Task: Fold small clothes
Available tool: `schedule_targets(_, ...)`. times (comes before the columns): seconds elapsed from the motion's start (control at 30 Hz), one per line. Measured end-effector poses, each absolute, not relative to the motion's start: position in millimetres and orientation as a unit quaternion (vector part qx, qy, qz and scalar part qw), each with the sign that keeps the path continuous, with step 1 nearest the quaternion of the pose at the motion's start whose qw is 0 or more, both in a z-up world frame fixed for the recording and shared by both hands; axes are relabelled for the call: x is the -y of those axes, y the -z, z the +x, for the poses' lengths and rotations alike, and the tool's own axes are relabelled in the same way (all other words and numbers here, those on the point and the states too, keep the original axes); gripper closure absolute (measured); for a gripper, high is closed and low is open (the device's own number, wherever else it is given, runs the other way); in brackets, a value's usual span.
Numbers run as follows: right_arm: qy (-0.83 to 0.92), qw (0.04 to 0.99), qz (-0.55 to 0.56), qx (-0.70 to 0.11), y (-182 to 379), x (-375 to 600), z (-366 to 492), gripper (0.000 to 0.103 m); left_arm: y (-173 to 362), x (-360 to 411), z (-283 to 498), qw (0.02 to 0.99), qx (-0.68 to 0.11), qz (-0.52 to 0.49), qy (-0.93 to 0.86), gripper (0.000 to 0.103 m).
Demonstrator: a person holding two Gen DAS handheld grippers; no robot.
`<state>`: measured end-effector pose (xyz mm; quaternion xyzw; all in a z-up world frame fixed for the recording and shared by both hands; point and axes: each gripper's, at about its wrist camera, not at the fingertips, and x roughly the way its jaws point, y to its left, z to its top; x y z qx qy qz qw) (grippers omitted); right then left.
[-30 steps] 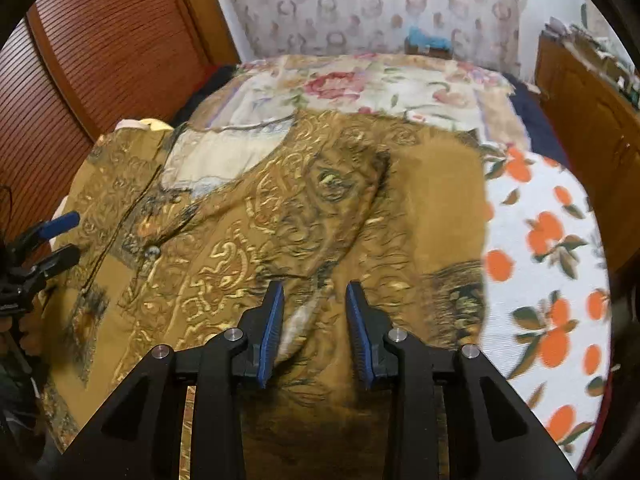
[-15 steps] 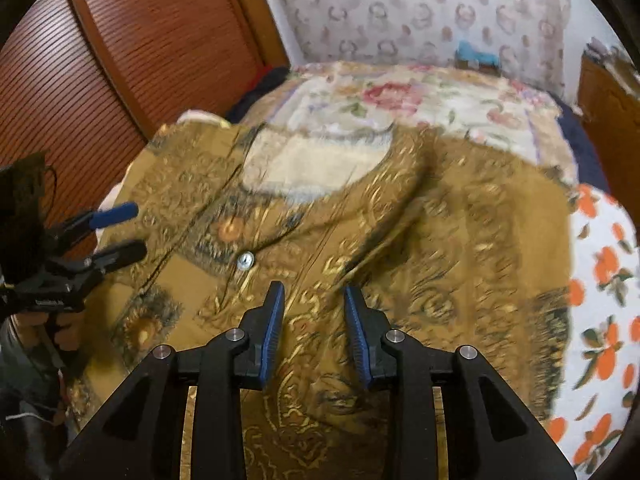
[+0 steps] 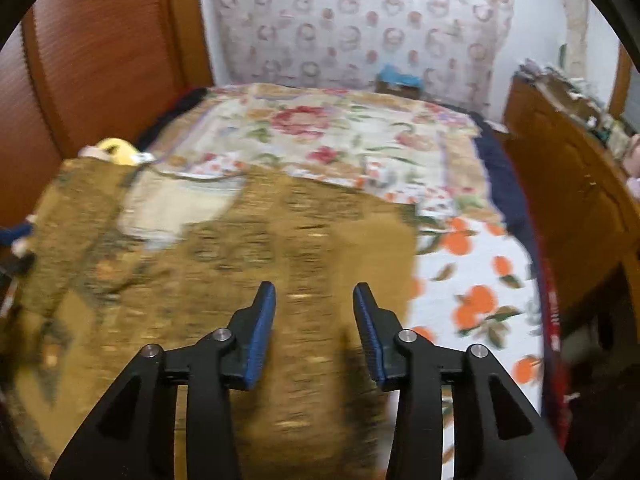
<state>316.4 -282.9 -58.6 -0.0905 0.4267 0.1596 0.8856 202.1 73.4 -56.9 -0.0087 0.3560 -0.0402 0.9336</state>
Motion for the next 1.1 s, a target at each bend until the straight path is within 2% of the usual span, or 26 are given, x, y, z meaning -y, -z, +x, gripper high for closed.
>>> schedule_targets(0.2,-0.129,0.879,-0.099,-0.448,80.1,307.9,338.4,0.061,51.4,-112.4,219.5,0.935,-0.354,-0.003,0.003,0.013)
schedule_targets(0.43,-0.128,0.884,-0.077,-0.443,84.8,317.8,340.7,0.047,59.0,-138.8,239.4,0.927,-0.375,-0.011,-0.005,0.013)
schedule_targets(0.6,-0.116,0.889,-0.076,-0.437,85.3,318.1,337.0,0.041,66.1,-150.5,250.3,0.921,-0.388,-0.028,0.0,0.015)
schedule_targets(0.7,-0.113,0.892,-0.076,-0.431,85.7,317.8,332.6,0.038,69.4,-158.1,256.8,0.918,-0.394,-0.039,0.0,0.02)
schedule_targets(0.77,-0.113,0.892,-0.069,-0.432,86.3,320.9,331.4,0.035,70.8,-160.7,259.1,0.917,-0.396,-0.043,0.004,0.032)
schedule_targets(0.93,-0.111,0.888,-0.071,-0.441,85.5,321.7,331.3,0.032,78.7,-166.7,268.4,0.91,-0.411,-0.054,0.012,0.053)
schedule_targets(1.1,-0.114,0.883,-0.074,-0.449,84.5,319.2,335.5,0.032,83.8,-172.0,273.5,0.904,-0.422,-0.066,0.013,0.053)
